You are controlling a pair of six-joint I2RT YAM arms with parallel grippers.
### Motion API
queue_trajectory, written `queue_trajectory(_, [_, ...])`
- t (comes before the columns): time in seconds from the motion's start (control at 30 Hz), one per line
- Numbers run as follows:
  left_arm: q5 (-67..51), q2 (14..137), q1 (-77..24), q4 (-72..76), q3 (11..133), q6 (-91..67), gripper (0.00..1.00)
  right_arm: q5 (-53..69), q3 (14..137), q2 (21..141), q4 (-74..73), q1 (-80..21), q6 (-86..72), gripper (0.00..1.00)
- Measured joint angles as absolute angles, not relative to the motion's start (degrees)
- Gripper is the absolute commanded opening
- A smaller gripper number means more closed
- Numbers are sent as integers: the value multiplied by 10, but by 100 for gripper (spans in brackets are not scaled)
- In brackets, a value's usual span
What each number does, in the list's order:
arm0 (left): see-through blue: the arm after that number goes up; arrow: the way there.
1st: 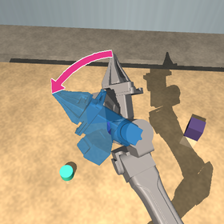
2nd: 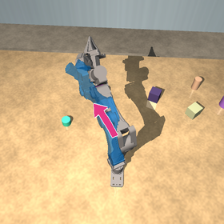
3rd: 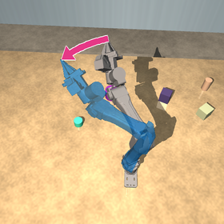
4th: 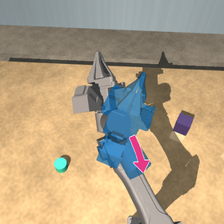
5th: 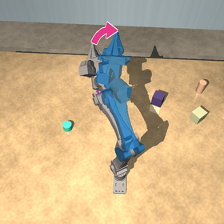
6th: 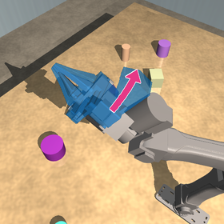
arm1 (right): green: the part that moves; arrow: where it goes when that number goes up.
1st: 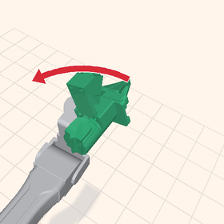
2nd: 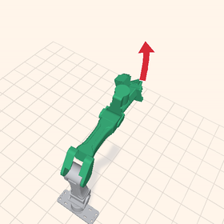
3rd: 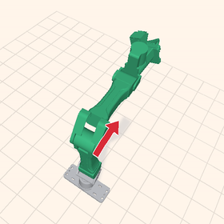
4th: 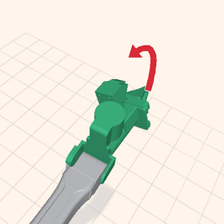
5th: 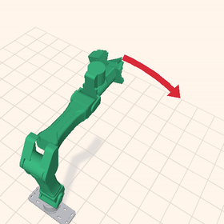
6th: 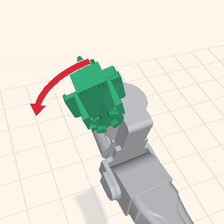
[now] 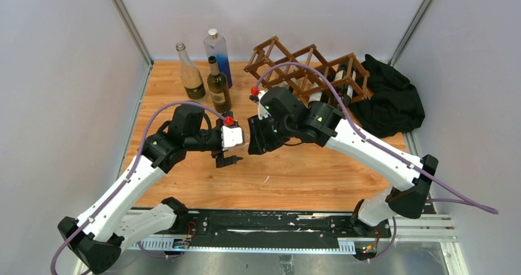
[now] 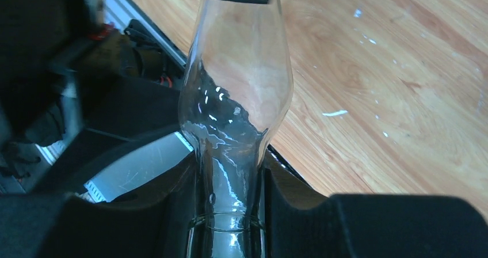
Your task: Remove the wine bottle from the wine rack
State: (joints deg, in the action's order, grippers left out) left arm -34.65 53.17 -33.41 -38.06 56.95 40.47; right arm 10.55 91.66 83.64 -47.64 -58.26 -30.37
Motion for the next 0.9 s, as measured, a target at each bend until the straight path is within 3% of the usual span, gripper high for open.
queue_trajectory(0.13, [-329,528,-335,-352,560,399,95,113,948,859,-471,-601,-303,0])
queue_trajectory(0.23, [-322,519,-335,-340,550,400,76,119,950,862,-470,-608,-303,0])
queue_trajectory(0.3, [-322,512,-336,-339,543,402,48,119,950,862,-463,-608,-303,5])
queue_trajectory(0.33, [-323,510,-336,-342,541,404,26,116,950,862,-457,-608,-303,15])
queue_trajectory(0.4, [-320,507,-336,-340,538,405,2,114,949,862,-450,-607,-302,49])
queue_trajectory(0.47, [-316,502,-336,-337,536,403,0,111,948,861,-445,-607,-302,81])
queue_trajectory(0.5, [-310,500,-336,-334,534,399,0,114,945,859,-436,-607,-298,87])
queue_trajectory(0.63, [-294,482,-338,-313,523,374,0,87,914,822,-406,-605,-297,92])
queue_trajectory(0.9, [-298,507,-316,-272,544,220,0,68,753,628,-313,-569,-287,95])
